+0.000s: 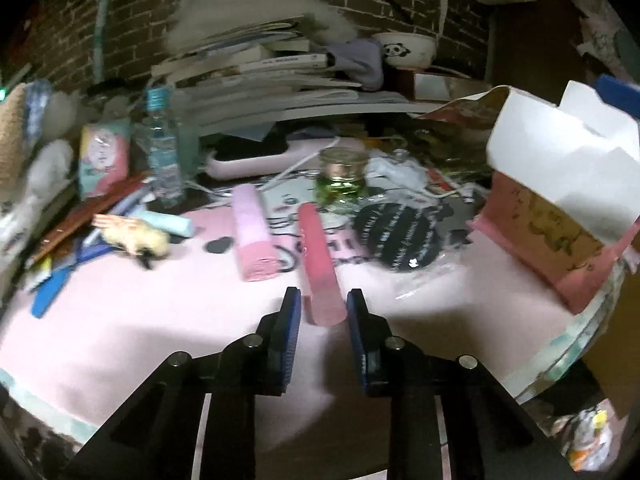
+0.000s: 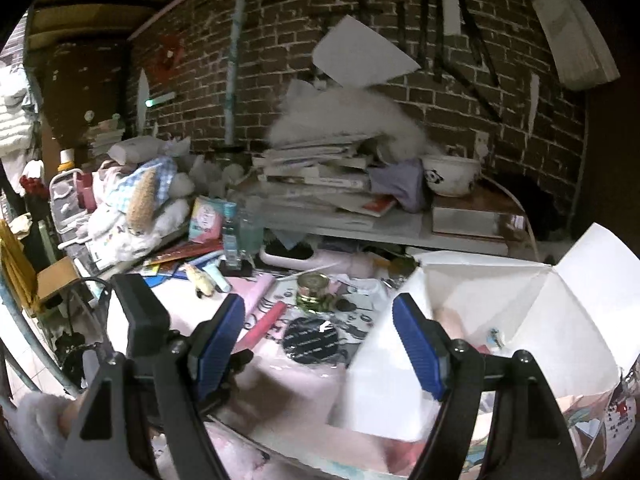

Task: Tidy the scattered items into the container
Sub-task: 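Grasp the pink lip gloss tube with the left tool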

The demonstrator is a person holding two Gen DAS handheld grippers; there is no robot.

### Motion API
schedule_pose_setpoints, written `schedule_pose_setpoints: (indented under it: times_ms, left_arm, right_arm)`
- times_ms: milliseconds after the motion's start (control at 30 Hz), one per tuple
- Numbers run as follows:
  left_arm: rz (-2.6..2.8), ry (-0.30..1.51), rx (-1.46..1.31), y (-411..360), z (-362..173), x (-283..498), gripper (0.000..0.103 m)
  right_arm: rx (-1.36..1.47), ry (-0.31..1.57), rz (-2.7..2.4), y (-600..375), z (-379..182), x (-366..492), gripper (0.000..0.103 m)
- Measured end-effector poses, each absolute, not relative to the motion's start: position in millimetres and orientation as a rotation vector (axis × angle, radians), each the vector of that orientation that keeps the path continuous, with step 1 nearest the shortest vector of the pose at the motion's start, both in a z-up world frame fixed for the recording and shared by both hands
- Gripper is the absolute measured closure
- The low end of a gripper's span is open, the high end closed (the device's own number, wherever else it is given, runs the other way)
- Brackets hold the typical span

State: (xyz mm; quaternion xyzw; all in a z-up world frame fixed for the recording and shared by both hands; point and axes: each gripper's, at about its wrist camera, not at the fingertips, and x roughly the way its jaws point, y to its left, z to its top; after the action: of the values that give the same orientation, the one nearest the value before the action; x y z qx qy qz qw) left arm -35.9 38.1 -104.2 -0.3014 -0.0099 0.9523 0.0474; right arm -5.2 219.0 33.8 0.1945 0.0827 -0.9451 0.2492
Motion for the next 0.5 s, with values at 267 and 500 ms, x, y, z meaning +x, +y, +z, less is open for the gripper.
schedule_pose_setpoints:
  times_ms: [267,500]
  left_arm:
    - [2.901,-0.098,-0.909,35.3,-104.7,-52.6,0.085]
    - [2.907,-0.147,-0.927,33.1,-104.8,-70.1,0.091]
  right_arm:
    - [0.512,0.145,-2.469,191.5,1.1,17.4,0.029]
    - [0.563,0.097,-2.459,184.6,-44.0,22.0,0.029]
